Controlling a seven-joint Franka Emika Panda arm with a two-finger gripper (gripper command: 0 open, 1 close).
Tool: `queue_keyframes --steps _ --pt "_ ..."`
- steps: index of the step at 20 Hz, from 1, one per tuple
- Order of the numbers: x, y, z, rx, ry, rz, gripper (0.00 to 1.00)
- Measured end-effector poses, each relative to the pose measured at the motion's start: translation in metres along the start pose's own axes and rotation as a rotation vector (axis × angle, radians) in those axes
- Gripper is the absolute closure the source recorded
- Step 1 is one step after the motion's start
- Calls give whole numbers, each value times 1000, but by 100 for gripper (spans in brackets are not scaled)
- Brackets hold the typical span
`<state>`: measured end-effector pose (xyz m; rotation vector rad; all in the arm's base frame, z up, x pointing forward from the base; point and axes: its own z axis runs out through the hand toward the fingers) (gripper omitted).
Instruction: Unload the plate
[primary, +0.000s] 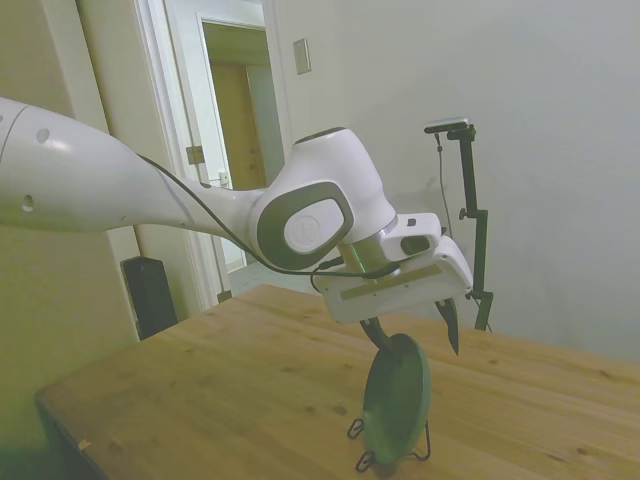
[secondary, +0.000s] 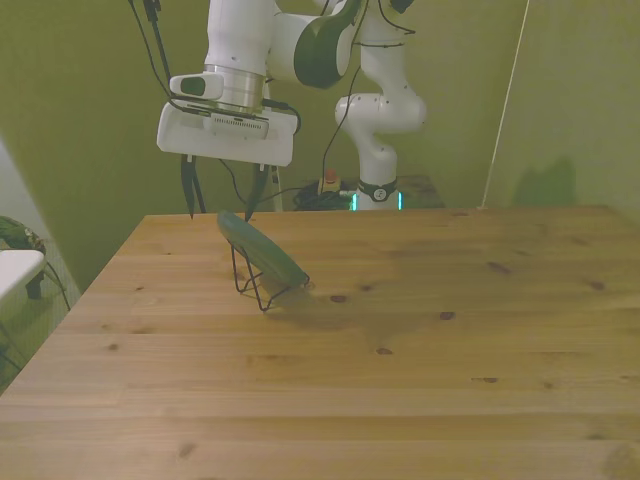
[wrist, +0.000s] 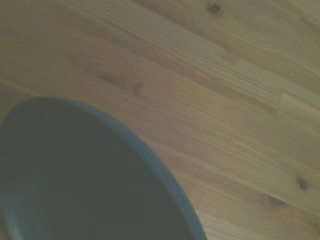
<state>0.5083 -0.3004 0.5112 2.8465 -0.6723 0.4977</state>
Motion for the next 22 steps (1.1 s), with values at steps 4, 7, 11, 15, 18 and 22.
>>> queue_keyframes --steps 4,7,11,15,18,22 --pt "2 -1 1 -1 2 -6 100" --pt "3 -2 3 3 1 -5 100" --pt "5 -4 1 13 4 -1 100" --pt "5 -5 1 13 5 -15 100" --pt "5 -5 1 13 5 -22 100" --pt "4 -4 2 13 3 -23 100"
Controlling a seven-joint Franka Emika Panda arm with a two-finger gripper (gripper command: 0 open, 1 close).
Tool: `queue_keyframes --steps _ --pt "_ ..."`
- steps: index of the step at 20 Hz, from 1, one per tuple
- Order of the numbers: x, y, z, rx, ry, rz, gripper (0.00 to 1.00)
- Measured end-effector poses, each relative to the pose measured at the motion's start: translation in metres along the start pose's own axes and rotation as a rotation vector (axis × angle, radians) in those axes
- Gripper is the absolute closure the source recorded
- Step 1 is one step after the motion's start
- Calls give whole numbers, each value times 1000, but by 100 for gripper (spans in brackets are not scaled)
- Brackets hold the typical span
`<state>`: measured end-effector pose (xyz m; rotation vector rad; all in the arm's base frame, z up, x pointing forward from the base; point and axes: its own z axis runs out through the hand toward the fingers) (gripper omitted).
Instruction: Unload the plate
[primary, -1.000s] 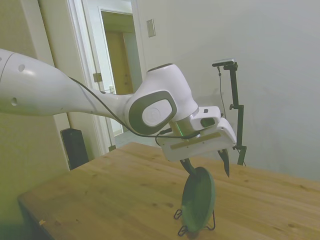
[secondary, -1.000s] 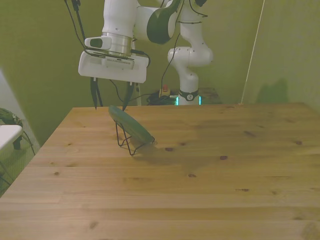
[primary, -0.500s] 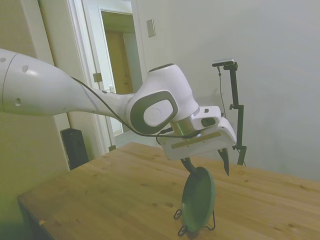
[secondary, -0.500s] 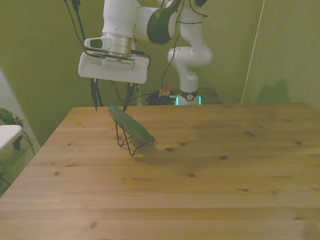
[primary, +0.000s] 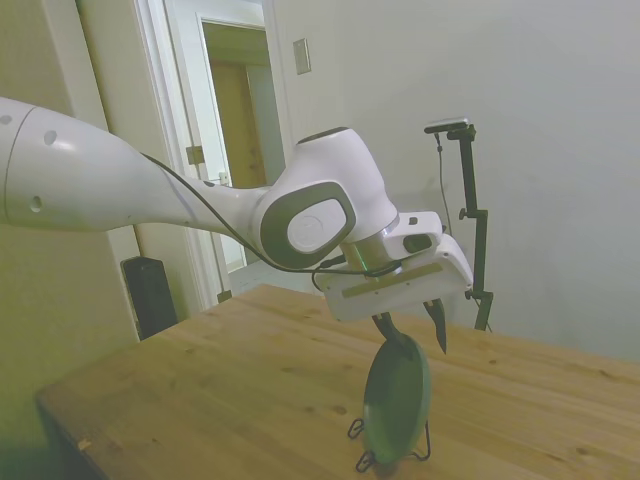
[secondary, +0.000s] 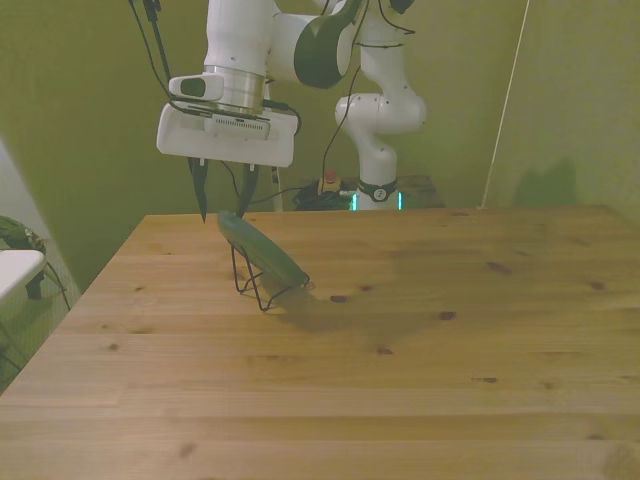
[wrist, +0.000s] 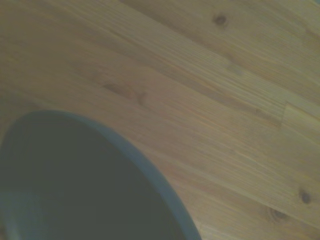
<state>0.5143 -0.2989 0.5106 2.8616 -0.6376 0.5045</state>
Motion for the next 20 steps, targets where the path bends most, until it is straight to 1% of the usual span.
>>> queue_keyframes --steps 14,20 --pt "-3 -3 4 3 -8 -5 100" --pt "0 -11 -3 9 4 -18 100"
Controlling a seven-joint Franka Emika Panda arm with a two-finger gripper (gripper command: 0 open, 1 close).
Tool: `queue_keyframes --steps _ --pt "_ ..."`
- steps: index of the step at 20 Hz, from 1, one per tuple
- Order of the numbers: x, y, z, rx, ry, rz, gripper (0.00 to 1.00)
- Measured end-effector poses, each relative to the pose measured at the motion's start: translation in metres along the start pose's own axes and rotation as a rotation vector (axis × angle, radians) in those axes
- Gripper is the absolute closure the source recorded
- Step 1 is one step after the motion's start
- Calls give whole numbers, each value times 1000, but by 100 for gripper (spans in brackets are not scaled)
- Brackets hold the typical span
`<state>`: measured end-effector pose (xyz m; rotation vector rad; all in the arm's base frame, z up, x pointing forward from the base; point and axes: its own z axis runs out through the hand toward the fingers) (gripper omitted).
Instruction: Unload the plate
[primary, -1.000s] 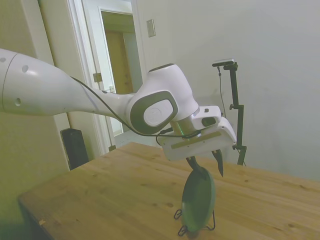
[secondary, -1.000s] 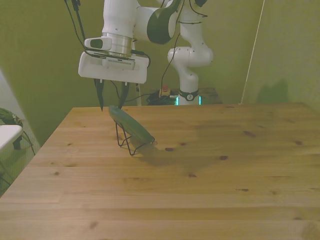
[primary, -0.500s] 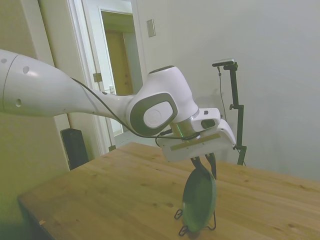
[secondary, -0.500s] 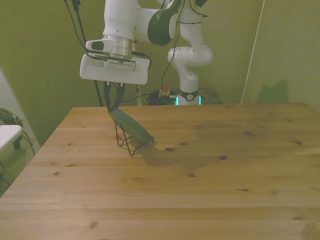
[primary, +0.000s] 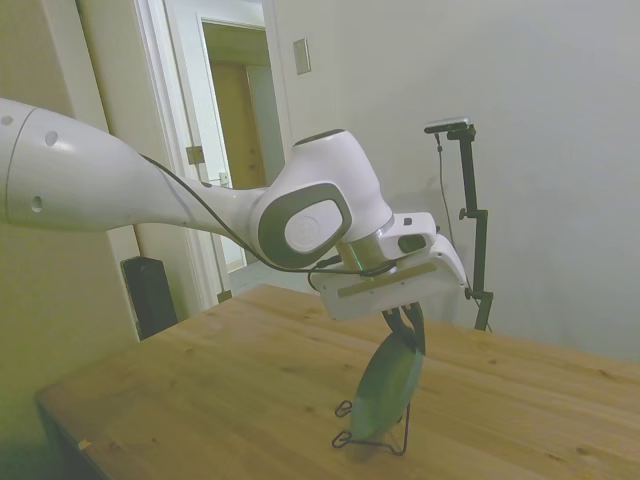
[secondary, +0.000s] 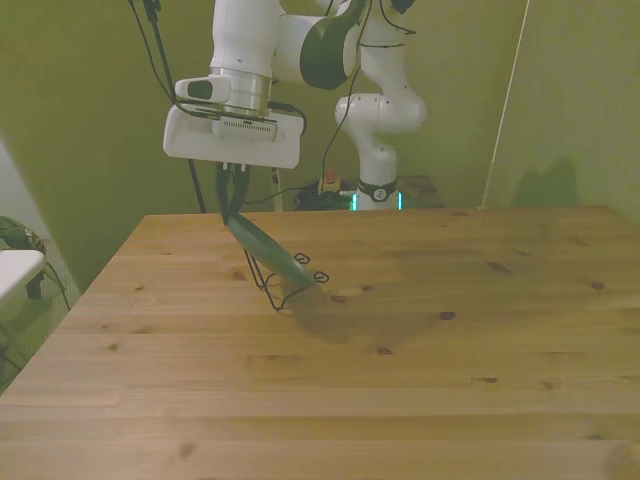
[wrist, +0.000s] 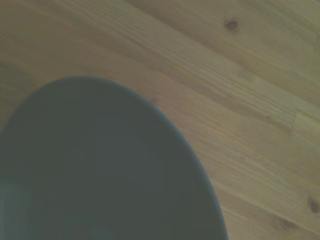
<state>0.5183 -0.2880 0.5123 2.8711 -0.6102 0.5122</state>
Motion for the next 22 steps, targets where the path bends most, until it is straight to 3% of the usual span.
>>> queue_keyframes --steps 7,13,22 --pt "13 -11 -29 30 54 6 100" --pt "47 -26 -67 198 72 212 100" --pt "89 -91 16 415 -9 564 100"
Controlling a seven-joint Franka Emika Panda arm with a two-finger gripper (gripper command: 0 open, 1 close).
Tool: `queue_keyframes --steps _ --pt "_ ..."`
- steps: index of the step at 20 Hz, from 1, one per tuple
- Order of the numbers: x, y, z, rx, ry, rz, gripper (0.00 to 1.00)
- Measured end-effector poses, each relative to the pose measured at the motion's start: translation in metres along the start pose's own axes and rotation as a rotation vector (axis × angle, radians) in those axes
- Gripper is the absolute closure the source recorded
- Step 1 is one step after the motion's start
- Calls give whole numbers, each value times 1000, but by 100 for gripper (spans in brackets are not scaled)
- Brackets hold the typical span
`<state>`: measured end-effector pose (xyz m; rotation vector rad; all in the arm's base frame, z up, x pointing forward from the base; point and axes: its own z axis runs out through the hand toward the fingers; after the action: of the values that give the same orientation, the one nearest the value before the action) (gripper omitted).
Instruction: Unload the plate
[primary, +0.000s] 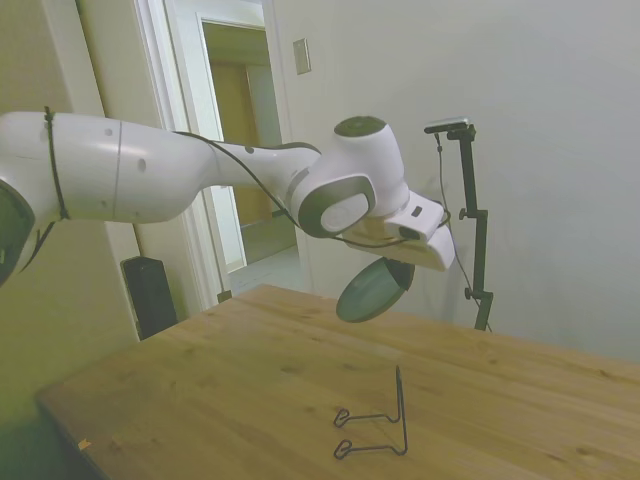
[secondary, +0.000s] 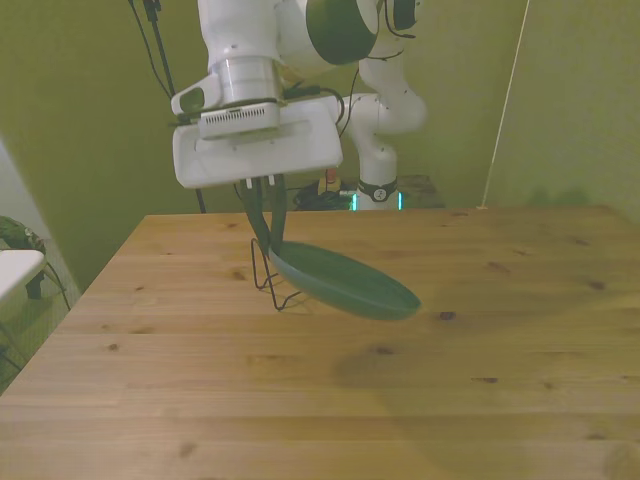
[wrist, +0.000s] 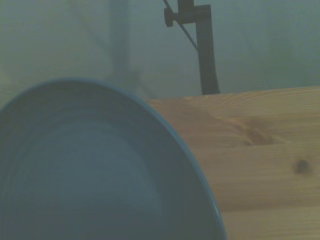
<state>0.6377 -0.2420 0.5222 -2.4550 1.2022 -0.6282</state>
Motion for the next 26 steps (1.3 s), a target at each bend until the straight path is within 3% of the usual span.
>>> queue_keyframes --steps 6,10,19,26 --pt "-30 -9 75 34 -105 103 100" --pt "-48 -12 105 22 -160 154 100" --pt "-64 6 152 -56 -266 266 100" --pt "-66 14 163 -106 -319 317 100"
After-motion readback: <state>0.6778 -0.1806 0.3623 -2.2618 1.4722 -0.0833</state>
